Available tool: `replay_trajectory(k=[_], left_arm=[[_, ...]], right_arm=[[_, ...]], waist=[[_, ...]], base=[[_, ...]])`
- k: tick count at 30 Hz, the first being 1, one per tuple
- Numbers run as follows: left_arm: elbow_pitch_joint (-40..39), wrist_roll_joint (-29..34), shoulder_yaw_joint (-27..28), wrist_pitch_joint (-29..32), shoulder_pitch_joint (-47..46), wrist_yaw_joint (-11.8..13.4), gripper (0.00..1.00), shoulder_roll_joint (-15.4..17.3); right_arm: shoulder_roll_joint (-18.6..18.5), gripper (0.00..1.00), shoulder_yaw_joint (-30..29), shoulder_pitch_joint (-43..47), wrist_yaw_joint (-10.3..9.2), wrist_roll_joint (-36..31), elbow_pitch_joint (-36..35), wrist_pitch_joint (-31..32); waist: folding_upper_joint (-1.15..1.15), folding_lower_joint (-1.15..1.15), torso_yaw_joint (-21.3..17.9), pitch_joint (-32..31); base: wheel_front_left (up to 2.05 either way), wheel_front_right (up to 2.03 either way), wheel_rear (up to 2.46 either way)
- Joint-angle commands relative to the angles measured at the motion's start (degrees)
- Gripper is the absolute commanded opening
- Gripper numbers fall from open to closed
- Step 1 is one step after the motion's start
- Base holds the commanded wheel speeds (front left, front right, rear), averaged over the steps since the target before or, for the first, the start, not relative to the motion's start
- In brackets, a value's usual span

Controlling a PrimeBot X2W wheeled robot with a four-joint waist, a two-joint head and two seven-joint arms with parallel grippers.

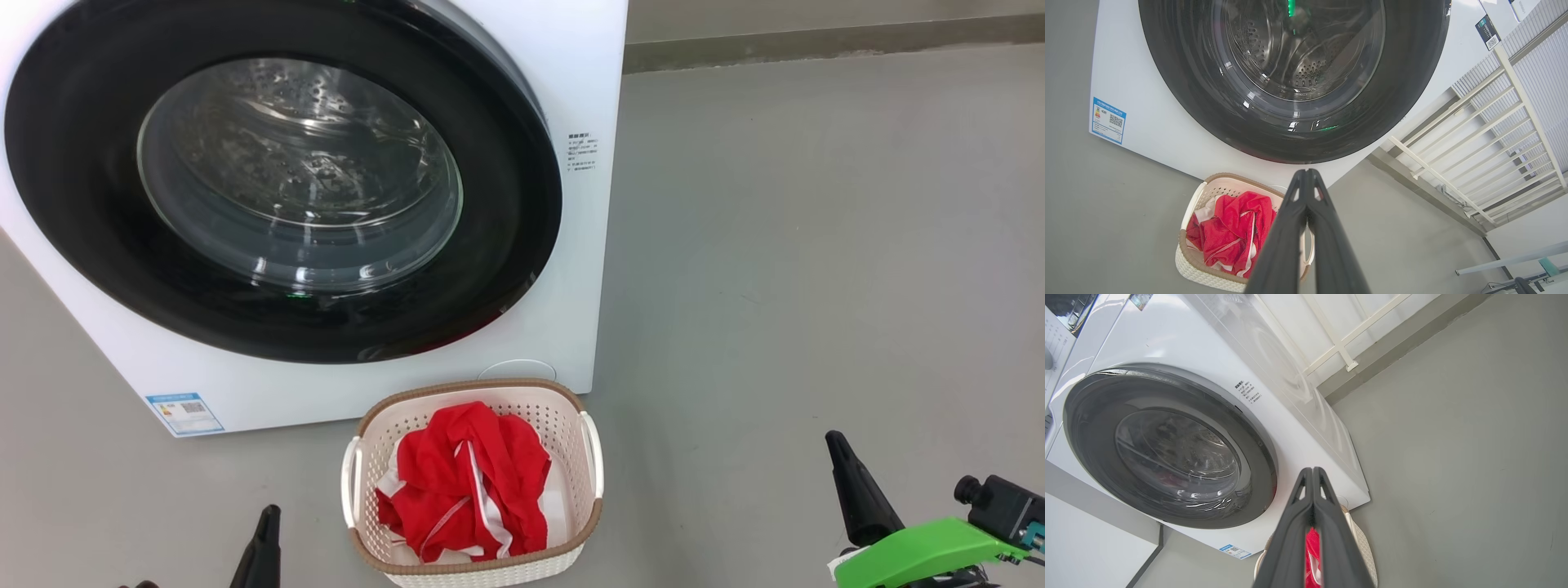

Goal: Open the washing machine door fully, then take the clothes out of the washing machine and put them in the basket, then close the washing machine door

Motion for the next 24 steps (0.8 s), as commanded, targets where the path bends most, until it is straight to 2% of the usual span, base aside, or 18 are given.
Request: replay_trajectory(k=[1, 24], left_arm=[[-1.1, -1.75, 1.29, 0.52, -2.78, -0.17, 0.0, 0.6], [0.13, -15.55, 2.42, 4.11, -5.06, -0.24, 0.0, 0.49]], right_arm=[[-0.37, 0.0, -0.14, -2.57, -0.03, 1.51, -1.66, 0.41], [0.27, 0.0, -2.24, -3.96, -0.04, 13.68, -1.9, 4.12]], waist=[[0.0, 0.0, -0.01, 0.03], [0.0, 0.0, -0.11, 0.42]], base=[[0.0, 0.0, 0.0], [0.0, 0.0, 0.0]])
